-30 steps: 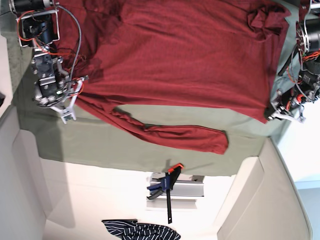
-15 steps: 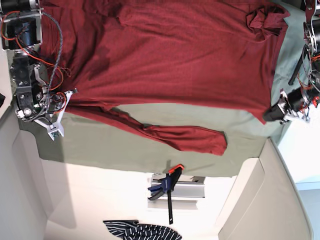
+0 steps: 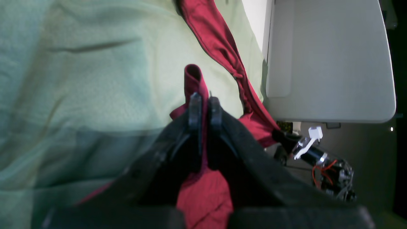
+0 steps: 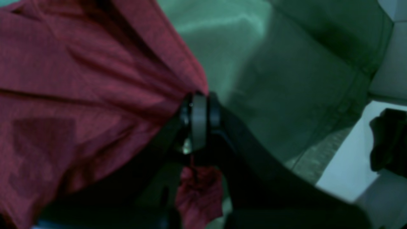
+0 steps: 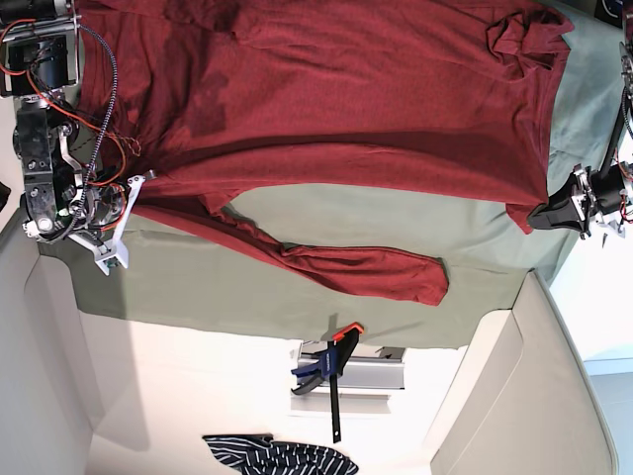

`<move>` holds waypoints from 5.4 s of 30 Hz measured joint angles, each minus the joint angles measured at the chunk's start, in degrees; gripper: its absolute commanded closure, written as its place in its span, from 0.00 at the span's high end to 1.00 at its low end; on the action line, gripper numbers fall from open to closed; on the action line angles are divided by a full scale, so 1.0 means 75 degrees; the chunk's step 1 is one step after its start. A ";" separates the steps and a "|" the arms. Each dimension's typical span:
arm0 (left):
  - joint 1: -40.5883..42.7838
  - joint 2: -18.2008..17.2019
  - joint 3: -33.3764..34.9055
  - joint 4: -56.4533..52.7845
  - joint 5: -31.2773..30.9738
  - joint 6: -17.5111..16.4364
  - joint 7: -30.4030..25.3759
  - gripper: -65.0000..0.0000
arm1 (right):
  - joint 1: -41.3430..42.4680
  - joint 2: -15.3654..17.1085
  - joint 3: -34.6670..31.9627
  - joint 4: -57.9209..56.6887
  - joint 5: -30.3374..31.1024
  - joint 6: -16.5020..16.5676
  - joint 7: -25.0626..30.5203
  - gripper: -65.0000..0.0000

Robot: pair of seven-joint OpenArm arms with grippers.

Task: Fold the T-shirt properly
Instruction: 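Pull the shirt body toward the grippers' side with both grippers, folding it, then open the right gripper and release the shirt edge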

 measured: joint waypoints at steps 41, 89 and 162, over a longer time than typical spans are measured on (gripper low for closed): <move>0.0023 -0.0256 -0.0003 0.0023 0.0000 -0.0026 0.1139 0.00 | -0.3975 0.0414 0.2212 0.3960 0.1026 0.0452 -0.0157 0.00; 0.4613 -0.0187 -0.1046 0.7414 0.2226 -0.0079 -0.1026 0.00 | -0.5065 0.0799 0.3054 0.5243 0.1032 0.0455 0.1198 0.00; 0.5380 0.0382 -0.1046 0.7475 0.4197 -0.0079 -0.1320 0.28 | -0.5144 0.0796 0.3054 0.4345 0.1186 0.0737 0.0554 0.55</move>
